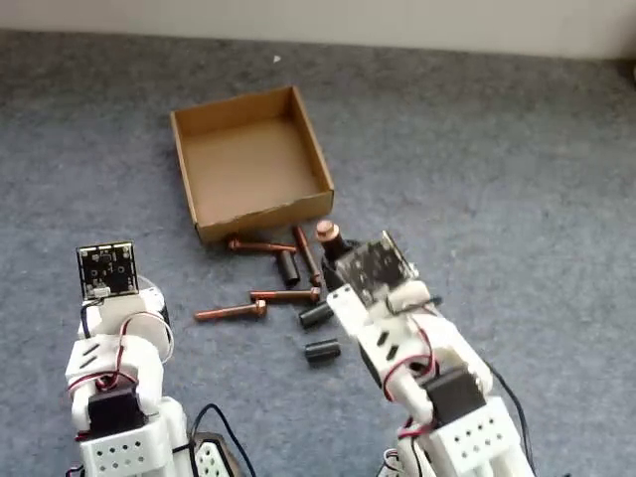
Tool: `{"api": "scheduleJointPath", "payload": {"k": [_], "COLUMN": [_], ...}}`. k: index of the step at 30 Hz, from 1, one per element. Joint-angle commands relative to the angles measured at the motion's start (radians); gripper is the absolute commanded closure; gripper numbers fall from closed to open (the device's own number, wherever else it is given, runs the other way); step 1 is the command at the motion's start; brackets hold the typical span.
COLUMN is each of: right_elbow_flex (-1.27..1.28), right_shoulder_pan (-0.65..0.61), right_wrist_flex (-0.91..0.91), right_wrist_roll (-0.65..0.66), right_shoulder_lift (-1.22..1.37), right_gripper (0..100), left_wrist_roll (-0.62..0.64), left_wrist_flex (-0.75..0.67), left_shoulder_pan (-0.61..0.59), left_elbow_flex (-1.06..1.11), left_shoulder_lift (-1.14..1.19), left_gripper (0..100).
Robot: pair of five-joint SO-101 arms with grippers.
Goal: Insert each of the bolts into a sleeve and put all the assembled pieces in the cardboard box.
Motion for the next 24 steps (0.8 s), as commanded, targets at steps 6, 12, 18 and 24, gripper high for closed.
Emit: {"api": "scheduleJointPath", "payload": {"k": [6, 12, 18, 24], "right_elbow_flex": [-0.45, -0.547, -0.667, -0.803], "right_shoulder_pan": [0.01, -0.042, -0.047, -0.033], "right_wrist_flex": [-0.263, -0.507, -0.68, -0.653], "right_wrist_roll": [0.005, 0.005, 0.005, 0.005], "right_shoulder_lift": [0.591, 0.918, 1.201, 1.399], "right_gripper": [99.4, 99.4, 99.4, 98.8], "left_wrist_roll": [-0.012, -0.012, -0.012, -0.012], "left_wrist_flex": [-0.043, -0.043, -0.043, -0.043], "left_shoulder_pan": [-0.01, -0.013, -0.015, -0.015], "left_elbow_flex": [0.01, 0.01, 0.012, 0.012], "left_shoulder_lift": [-0.008, -0.008, -0.008, -0.008], "left_gripper": [98, 98, 98, 98]}}
